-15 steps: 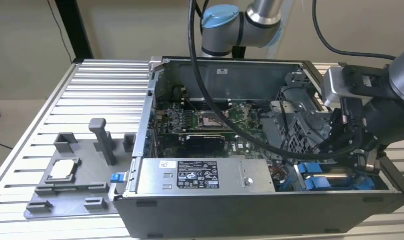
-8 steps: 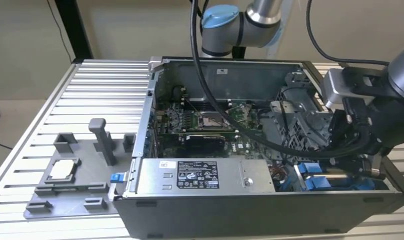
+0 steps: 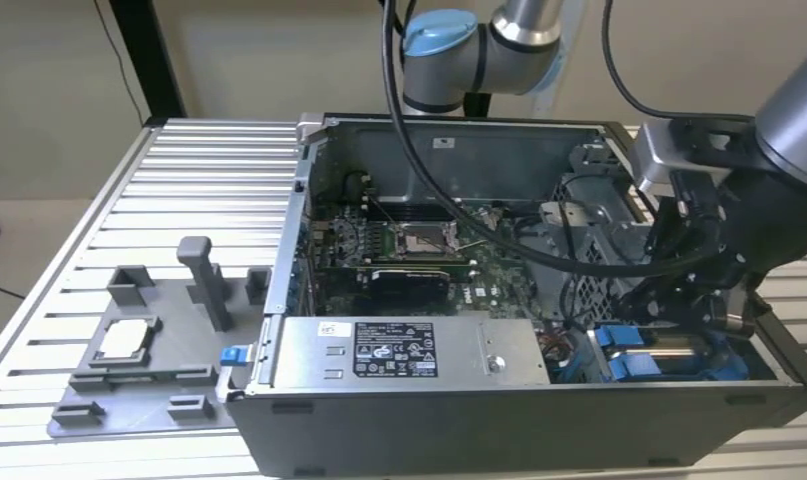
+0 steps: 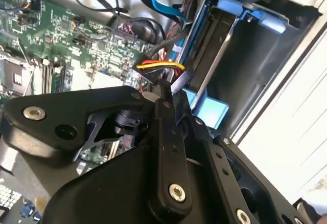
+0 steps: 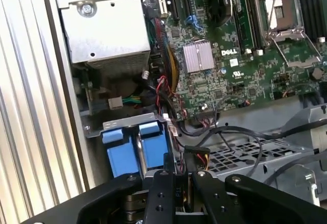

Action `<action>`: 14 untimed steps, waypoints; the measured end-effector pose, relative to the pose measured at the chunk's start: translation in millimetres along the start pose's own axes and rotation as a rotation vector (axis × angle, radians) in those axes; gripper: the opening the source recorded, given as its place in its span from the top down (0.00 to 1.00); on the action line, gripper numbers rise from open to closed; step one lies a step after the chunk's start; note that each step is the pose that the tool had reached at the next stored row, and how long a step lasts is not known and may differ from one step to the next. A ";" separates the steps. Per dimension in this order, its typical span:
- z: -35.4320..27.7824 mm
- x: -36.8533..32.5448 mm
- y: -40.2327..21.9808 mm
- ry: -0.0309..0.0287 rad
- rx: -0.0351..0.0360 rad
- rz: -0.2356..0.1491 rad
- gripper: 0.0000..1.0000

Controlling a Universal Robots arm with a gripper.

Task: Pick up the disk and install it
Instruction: 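Insert the first disk wire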

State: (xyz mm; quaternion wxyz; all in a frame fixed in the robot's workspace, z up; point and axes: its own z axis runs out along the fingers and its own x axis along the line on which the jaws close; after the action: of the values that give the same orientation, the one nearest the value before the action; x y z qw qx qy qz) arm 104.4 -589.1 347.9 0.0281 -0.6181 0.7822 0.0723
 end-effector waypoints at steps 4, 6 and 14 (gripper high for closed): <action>-0.3 -1.1 -4.0 0.0191 -0.0658 0.010 1.00; -0.4 -1.9 -7.2 0.0278 -0.0984 0.015 1.00; -0.4 -3.9 -9.6 0.0232 -0.0783 0.012 1.00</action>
State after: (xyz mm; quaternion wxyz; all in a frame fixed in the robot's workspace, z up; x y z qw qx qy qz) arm 114.7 -587.5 348.0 -0.0057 -0.6147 0.7829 0.0959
